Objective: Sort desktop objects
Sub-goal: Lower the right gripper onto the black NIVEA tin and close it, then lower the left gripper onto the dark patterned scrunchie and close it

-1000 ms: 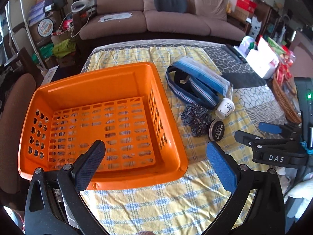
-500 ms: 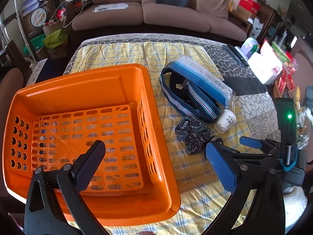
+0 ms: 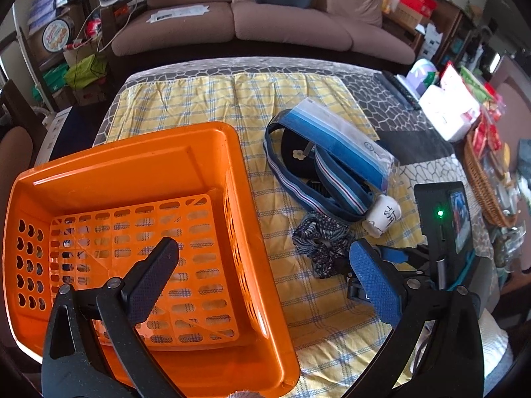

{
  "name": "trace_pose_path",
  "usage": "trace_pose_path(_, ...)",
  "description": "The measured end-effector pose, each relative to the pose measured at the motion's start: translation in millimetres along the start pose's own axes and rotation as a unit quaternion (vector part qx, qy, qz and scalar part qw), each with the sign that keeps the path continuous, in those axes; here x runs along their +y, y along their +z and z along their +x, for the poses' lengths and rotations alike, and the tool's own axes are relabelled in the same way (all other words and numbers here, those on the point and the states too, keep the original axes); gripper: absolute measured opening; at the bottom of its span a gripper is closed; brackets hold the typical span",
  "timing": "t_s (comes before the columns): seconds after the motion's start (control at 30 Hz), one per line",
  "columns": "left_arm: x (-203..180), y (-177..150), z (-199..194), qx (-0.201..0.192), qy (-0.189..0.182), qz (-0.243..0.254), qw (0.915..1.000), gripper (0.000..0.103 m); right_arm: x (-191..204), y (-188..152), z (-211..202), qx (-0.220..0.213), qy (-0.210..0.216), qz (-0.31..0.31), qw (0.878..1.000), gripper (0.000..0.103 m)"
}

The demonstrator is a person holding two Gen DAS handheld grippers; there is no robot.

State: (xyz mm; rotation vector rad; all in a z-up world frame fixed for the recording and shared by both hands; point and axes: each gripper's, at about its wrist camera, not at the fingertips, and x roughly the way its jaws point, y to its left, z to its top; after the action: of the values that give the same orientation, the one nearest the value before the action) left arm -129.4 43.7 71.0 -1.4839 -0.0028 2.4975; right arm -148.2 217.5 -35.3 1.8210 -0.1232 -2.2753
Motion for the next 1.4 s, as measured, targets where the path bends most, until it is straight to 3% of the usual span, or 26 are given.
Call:
trace_pose_path(0.1,-7.2,2.4,1.6,0.002,0.0,0.007,1.0,0.103,0.3,-3.8,-1.1,-0.001,0.007,-0.004,1.0,0.06)
trace_pose_path(0.33,-36.7,6.6,7.9,0.018,-0.006,0.027,0.9994,0.102,-25.6,-19.7,-37.3,-0.038,0.04,0.021,0.998,0.06)
trace_pose_path(0.47,-56.2,6.0,21.6,0.042,-0.029,0.023,0.9984,0.092,-48.0,-29.4,-64.7,-0.056,0.043,0.031,0.997,0.06)
trace_pose_path(0.67,-87.9,-4.3,46.9,0.063,-0.008,0.05,0.9967,0.074,-76.3,-35.3,-90.9,-0.073,0.032,0.039,0.996,0.06)
trace_pose_path(0.97,-102.4,-16.7,99.7,0.105,0.051,0.068,0.9908,0.063,-109.6,-44.2,-100.4,-0.084,0.051,0.06,0.993,0.06)
trace_pose_path(1.23,-97.9,-21.9,125.2,0.131,0.041,0.05,0.9893,0.056,-111.3,-47.6,-92.7,-0.079,0.065,0.054,0.993,0.06)
trace_pose_path(1.3,-95.4,-22.1,125.5,0.13,0.036,0.046,0.9898,0.049,-109.3,-47.9,-90.0,-0.077,0.067,0.05,0.993,0.06)
trace_pose_path(1.37,-92.6,-23.0,122.9,0.127,0.04,0.042,0.9903,0.025,-107.0,-48.1,-88.0,-0.075,0.067,0.047,0.994,0.06)
trace_pose_path(1.4,-91.1,-23.4,120.2,0.123,0.043,0.04,0.9907,0.019,-105.5,-48.0,-87.4,-0.075,0.066,0.046,0.994,0.06)
